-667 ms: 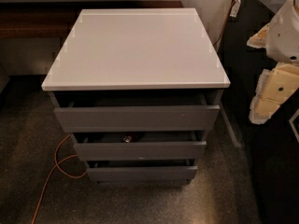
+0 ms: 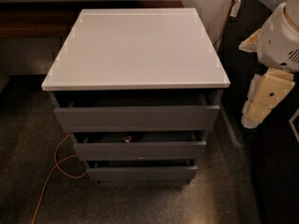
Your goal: Pick coke can from middle drawer and place on counter
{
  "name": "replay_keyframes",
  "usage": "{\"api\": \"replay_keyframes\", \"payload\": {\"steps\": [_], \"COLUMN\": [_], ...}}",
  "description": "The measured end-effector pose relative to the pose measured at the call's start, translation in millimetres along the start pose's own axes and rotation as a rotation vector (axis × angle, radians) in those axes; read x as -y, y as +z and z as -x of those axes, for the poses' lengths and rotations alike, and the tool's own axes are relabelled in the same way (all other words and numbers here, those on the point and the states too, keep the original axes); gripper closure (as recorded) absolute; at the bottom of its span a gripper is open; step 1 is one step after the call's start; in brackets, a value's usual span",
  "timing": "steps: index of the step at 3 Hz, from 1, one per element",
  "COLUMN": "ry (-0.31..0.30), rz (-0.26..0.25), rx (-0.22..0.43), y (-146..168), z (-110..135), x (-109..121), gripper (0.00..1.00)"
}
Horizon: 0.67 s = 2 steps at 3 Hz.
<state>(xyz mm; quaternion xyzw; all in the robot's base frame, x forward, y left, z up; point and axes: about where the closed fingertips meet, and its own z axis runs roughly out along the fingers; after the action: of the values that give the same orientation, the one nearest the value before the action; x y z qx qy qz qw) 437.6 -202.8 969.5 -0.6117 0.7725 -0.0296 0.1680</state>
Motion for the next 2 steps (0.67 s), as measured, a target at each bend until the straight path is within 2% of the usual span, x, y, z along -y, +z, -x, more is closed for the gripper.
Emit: {"api": "replay_keyframes", "payload": {"steps": [1,2], "ry": [-0.026,-0.076], "rz": [0.004,0.034], "rx": [0.015,0.048], "y": [21.4,65.8], "z": [9.0,26.4], "x": [-9.6,-29.8], "gripper": [0.0,0.0]}}
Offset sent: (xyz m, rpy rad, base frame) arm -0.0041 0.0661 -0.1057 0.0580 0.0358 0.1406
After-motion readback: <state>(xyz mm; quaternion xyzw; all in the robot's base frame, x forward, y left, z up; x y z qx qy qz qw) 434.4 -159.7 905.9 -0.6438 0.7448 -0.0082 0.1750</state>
